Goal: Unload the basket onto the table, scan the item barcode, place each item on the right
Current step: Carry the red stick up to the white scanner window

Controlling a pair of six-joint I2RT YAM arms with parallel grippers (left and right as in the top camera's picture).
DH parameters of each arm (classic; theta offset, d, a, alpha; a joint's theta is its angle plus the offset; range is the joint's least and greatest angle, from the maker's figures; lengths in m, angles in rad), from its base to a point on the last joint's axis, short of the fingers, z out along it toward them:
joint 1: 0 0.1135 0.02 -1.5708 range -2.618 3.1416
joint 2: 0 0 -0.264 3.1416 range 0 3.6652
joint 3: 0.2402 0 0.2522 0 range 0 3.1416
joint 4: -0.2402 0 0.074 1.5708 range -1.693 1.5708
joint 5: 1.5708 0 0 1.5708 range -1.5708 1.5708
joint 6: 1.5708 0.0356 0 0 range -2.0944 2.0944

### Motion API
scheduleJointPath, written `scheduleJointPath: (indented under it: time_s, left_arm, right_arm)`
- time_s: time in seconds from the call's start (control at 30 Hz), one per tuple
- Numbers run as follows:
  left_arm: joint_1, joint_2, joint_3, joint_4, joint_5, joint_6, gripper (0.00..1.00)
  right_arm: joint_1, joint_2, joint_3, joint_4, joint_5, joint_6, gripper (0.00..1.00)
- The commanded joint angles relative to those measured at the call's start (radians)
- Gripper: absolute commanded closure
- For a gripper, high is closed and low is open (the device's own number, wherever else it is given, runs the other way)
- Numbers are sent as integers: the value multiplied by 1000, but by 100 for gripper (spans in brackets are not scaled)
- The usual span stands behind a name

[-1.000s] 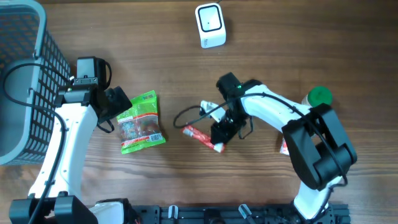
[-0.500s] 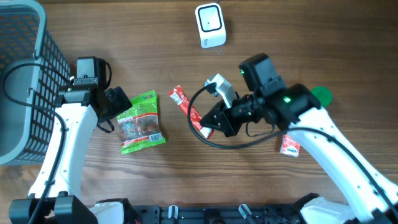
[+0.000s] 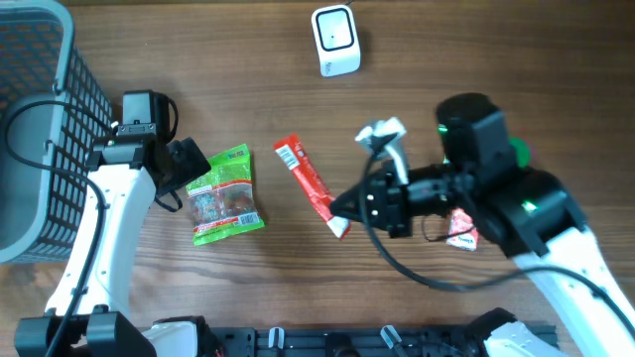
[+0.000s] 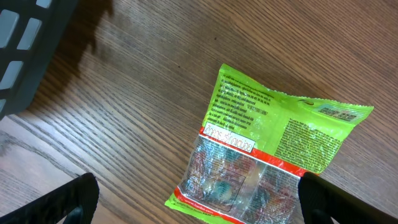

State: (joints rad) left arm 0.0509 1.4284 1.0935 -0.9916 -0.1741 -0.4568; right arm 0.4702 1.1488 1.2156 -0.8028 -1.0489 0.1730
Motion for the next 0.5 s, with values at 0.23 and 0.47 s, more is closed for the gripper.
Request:
scheduleJointPath:
  time_s: [0.23,0.47]
  left_arm:
    - [5,-3,14,0,2,8,0]
    - [5,-3,14,0,2,8,0]
  right_arm:
    - [-49,1,-27,-76,521,14,96]
    - [-49,244,-59,-5,798,-17,96]
